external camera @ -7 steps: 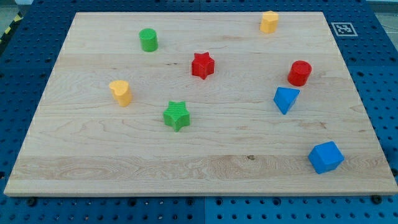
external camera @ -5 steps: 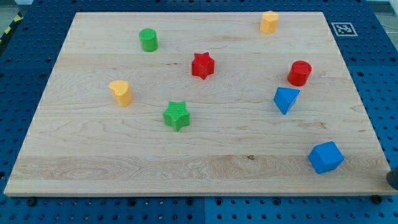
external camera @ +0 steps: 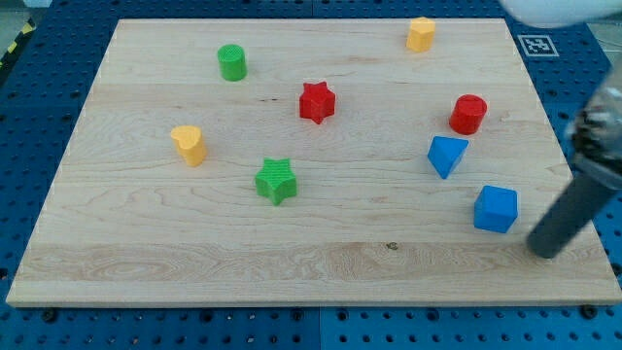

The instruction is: Push the blue cube below the blue triangle

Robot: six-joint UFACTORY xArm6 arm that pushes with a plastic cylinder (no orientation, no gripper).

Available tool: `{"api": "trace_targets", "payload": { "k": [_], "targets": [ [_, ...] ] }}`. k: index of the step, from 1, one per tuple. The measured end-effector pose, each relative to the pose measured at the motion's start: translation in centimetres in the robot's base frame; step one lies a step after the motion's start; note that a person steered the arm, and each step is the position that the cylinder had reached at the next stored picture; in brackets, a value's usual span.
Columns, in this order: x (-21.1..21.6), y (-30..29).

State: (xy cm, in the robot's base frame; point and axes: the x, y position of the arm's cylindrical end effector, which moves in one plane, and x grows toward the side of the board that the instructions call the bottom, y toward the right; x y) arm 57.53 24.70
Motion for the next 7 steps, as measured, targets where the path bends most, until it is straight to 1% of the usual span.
{"api": "trace_targets", "payload": {
  "k": [1,2,3,4,5,6,7],
  "targets": [
    [-1.1,0.5],
    [-1.4,-5.2],
    [-3.9,-7.1],
    [-2.7,-2.9],
    [-4.8,-0.5],
    [-7.6,-0.8],
    [-6.7,-2.5]
  ]
}}
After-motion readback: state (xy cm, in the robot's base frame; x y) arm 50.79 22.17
